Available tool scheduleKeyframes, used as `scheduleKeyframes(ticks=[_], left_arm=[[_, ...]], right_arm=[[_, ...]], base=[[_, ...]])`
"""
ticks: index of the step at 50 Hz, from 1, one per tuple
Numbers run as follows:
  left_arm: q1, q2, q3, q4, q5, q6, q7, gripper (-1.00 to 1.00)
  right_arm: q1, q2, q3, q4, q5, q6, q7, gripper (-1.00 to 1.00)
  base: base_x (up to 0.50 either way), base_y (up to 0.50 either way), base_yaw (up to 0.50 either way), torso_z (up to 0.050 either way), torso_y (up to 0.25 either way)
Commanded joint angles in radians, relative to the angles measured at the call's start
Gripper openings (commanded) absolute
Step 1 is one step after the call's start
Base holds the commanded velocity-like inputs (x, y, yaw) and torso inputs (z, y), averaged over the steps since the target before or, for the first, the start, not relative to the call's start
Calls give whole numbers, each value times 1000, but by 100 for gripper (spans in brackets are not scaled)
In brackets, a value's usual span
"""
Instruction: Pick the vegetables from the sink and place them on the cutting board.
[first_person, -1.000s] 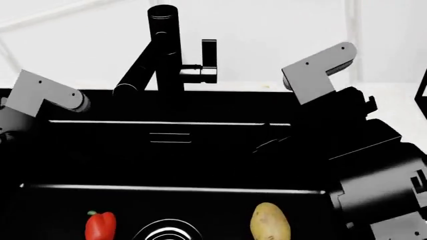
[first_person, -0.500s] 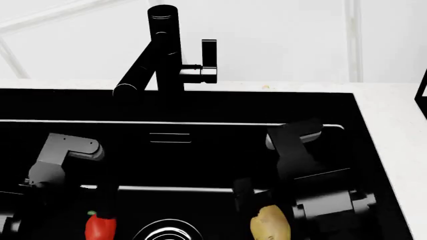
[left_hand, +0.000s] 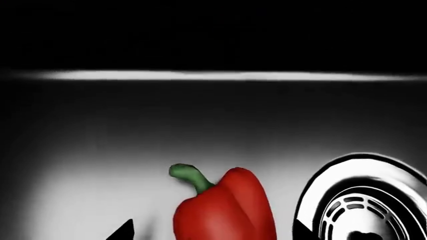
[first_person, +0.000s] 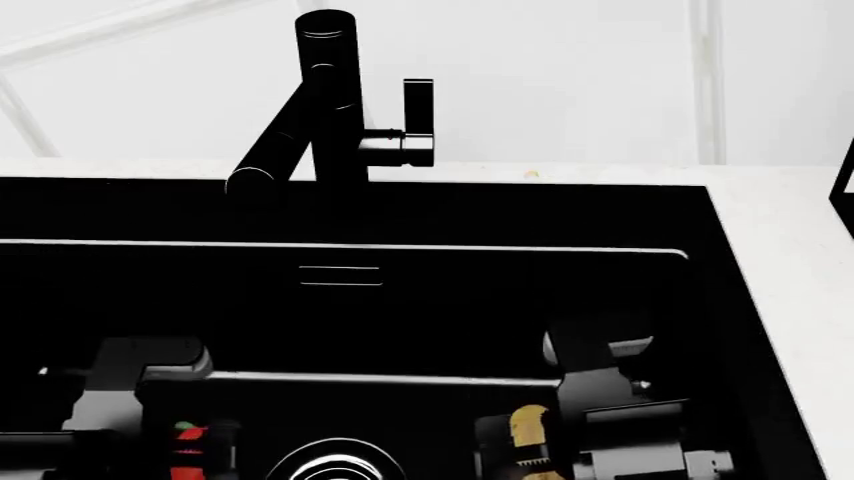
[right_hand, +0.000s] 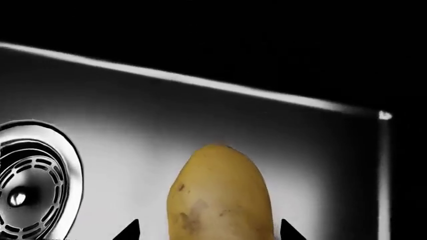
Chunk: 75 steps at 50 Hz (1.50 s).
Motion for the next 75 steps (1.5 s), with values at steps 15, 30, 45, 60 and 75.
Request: scheduleKeyframes(ticks=[15, 30, 45, 60, 75], left_arm=[[44, 7, -83, -15, 58, -4, -23, 100], [52, 9, -90, -15, 60, -4, -23, 100], [44, 29, -99, -15, 61, 7, -33, 100], [12, 43, -54, -15, 65, -20, -62, 100], [18, 59, -49, -15, 60, -73, -103, -100]], right_arm=[[-9, -15, 72, 17, -76, 79, 40, 100], [6, -16, 58, 17, -73, 103, 59, -100], [-21, -10, 52, 17, -72, -110, 53, -100], [78, -29, 74, 17, -128, -142, -44, -100], [100, -10, 79, 13, -95, -154, -46, -100]], base=[[0, 0, 0, 0, 0], [0, 0, 0, 0, 0], [0, 0, 0, 0, 0], [0, 0, 0, 0, 0], [0, 0, 0, 0, 0]])
